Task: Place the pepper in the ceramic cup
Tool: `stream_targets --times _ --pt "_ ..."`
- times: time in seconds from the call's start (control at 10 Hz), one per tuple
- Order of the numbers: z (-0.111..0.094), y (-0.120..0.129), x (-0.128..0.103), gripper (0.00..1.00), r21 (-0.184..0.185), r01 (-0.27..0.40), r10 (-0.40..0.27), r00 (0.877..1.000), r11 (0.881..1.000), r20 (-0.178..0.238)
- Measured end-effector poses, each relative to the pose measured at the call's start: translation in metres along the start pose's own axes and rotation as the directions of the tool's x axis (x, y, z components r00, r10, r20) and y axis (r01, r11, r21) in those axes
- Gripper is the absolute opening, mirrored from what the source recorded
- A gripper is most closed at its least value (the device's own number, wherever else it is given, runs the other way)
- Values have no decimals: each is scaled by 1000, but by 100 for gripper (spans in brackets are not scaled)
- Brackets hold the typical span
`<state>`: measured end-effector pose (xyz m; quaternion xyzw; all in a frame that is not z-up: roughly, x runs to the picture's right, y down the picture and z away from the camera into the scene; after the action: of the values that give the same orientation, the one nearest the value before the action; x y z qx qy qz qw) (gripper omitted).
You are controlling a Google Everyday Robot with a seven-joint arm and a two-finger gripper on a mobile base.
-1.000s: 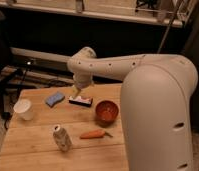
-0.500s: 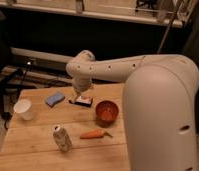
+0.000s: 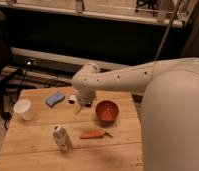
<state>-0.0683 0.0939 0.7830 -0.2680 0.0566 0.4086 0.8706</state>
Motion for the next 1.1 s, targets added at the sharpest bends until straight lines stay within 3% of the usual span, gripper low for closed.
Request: stream_targets --times 0.3,0.5,1.1 --pt "18 19 34 80 -28 80 -79 997 996 17" --pt "31 30 51 80 -43 126 -126 992 991 7" --pt "63 52 81 80 -50 284 -285 958 958 -27"
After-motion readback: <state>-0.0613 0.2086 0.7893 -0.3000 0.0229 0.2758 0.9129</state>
